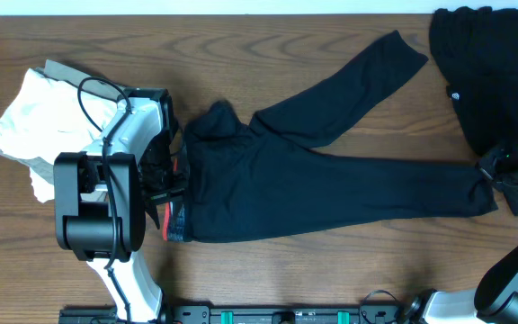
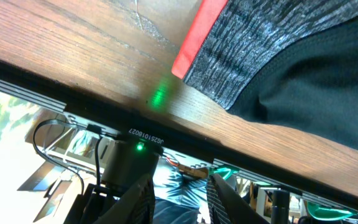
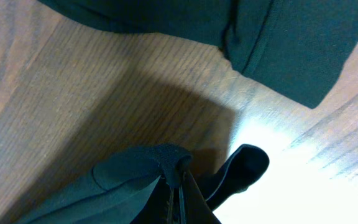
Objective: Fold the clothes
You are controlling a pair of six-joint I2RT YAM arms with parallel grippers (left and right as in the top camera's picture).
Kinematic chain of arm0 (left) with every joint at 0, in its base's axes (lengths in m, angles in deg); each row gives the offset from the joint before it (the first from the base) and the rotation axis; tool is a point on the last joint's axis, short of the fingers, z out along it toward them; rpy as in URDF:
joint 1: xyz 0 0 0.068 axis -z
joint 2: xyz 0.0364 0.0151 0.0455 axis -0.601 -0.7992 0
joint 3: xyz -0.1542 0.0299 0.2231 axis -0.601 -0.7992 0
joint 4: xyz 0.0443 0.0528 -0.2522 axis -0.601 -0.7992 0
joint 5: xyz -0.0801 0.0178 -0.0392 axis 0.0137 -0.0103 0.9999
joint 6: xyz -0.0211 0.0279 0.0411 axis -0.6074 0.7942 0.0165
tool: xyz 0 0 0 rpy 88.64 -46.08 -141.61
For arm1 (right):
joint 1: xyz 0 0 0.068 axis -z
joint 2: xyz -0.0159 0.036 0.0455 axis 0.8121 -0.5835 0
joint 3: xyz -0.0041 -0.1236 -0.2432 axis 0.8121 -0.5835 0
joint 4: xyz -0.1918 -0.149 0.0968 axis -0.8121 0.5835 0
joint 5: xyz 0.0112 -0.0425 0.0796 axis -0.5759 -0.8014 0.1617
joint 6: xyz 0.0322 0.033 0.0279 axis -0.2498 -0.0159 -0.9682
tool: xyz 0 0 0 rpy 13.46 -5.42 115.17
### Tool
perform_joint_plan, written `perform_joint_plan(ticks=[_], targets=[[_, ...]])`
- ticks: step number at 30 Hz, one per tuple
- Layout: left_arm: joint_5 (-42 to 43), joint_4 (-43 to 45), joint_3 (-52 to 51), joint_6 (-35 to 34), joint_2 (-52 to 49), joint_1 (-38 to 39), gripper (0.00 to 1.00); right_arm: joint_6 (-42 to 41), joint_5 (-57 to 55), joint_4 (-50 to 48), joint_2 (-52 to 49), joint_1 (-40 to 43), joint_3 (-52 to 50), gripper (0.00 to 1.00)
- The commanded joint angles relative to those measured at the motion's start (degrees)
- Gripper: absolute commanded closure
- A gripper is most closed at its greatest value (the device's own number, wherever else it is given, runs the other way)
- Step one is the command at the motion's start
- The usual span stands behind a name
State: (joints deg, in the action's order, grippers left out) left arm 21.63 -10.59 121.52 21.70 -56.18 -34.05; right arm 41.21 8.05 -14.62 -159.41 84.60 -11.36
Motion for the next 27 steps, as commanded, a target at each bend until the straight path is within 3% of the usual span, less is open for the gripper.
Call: perform_joint_plan(ticks=[1,9,14,18,27], targets=[[-0.68,-0.46,-0.28,0.31,1.11,0.07,0.69,0.22,-2.47,-0.15,-0.09,0.07,0.74,0.99],[0.37,7.37,-0.28,-0.7,1.11,0.09,0.71,0.04,-2.47,-0.11,-0.09,0.26,0.74,0.99],[11.69,14.58,-0.28,8.2,1.11,0.07,0.75,0.07,-2.47,0.2,-0.09,0.26,0.74,0.99],[12.94,16.81,-1.07,8.46,1.11,0.07,0.75,0.07,-2.47,0.33,-0.09,0.26,0.74,0.99],[16.5,28.41,-13.25,7.37,1.11,0.07,0.75,0.07,-2.47,0.37,-0.09,0.26,0.74,0.99]])
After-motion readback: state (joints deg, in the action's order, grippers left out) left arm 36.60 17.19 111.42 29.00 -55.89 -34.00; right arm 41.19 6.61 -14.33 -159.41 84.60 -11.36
